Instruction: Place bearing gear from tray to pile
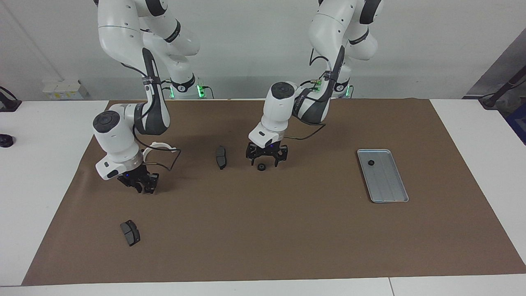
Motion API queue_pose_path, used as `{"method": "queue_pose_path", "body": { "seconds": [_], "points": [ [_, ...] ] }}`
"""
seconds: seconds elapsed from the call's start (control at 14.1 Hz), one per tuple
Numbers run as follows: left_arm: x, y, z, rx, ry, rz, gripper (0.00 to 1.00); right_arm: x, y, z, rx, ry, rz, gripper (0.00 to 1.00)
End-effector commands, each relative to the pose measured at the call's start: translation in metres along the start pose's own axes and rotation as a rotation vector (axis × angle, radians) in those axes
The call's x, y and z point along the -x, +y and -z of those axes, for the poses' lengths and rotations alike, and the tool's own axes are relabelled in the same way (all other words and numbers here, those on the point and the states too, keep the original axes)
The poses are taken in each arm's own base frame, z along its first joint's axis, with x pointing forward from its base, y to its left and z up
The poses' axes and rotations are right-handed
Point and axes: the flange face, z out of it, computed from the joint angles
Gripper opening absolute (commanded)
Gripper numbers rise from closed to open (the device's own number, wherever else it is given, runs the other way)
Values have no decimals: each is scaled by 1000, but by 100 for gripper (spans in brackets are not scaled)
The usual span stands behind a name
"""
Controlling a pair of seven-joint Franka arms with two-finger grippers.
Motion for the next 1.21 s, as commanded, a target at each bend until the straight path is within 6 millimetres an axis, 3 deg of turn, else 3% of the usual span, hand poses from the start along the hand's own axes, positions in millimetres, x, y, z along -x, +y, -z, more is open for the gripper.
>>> {"method": "queue_pose_path", "body": {
  "seconds": [0.0, 0.14, 0.21, 0.35, 0.64, 0.92, 1.13],
  "points": [
    [-48, -72, 32, -32, 5, 117, 100, -4, -8, 21, -17, 41, 17, 100],
    [-72, -128, 51, -64, -8, 186, 100, -3, -31, 38, -19, 50, 41, 100],
    [-80, -153, 56, -80, -22, 188, 100, -1, -53, 47, -22, 41, 51, 100],
    [-96, -224, 68, -112, -61, 179, 100, 8, -98, 61, -25, 17, 37, 100],
    [-87, -324, 69, -141, -159, 107, 100, 30, -202, 73, -56, 21, -16, 100],
    [-61, -384, 62, -143, -212, 76, 100, 62, -301, 71, -77, 16, -54, 100],
    [-42, -393, 55, -143, -238, 70, 98, 82, -351, 63, -81, -6, -50, 100]
  ]
}}
